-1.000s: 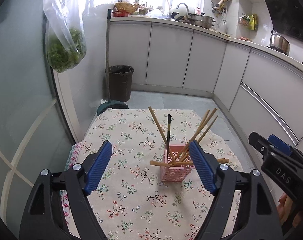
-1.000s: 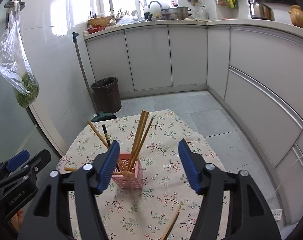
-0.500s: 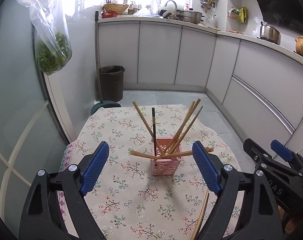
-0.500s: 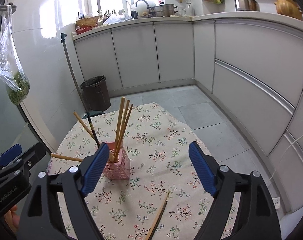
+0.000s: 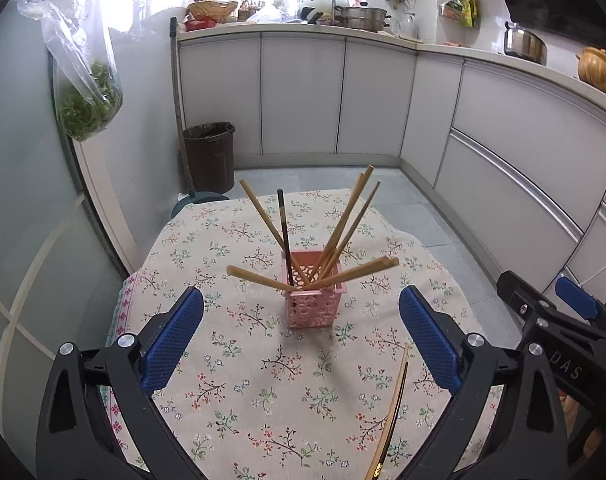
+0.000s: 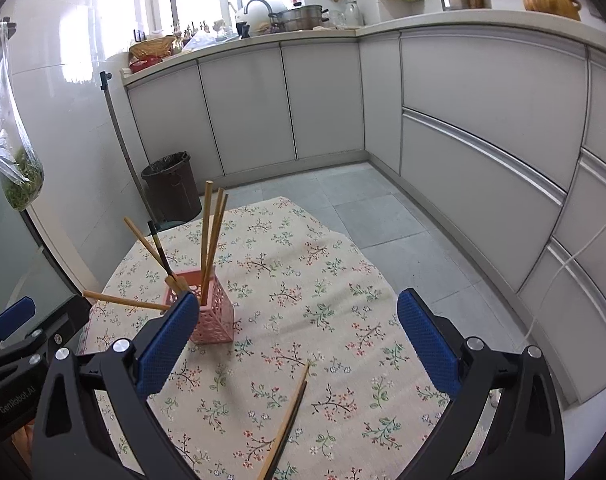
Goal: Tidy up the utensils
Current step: 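Withdraw both tools from the holder toward the last chopsticks on the cloth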
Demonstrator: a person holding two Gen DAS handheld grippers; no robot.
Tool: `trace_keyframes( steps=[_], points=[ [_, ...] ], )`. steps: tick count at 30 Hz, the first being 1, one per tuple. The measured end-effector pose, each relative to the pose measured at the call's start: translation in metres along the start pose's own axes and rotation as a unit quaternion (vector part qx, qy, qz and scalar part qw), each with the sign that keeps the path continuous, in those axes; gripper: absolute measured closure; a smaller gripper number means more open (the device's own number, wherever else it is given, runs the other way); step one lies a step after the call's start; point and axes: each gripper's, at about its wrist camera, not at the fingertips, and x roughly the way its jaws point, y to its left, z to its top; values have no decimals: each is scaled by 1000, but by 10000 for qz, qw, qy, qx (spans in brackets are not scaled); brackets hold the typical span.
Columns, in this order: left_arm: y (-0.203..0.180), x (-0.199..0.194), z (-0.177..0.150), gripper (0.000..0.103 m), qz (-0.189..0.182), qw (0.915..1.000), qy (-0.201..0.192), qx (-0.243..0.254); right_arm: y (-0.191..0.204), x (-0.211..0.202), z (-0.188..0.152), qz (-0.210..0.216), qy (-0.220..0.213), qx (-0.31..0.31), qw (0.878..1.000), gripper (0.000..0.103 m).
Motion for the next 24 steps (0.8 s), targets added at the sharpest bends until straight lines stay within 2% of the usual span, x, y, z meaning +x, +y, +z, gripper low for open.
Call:
trace_keyframes(
  steps=[10, 17, 24],
  points=[
    [-18, 14, -15, 7, -75, 9991, 326, 257, -34, -4, -17, -158, 274, 344, 9989, 6],
    [-44, 48, -34, 7, -507, 9892, 1217, 648, -55, 2, -45, -221, 810, 482, 9953, 6],
    [-61, 83, -55, 7, -624, 9759, 1932, 800, -80, 7, -62, -260, 1215, 786, 9891, 6]
  ],
)
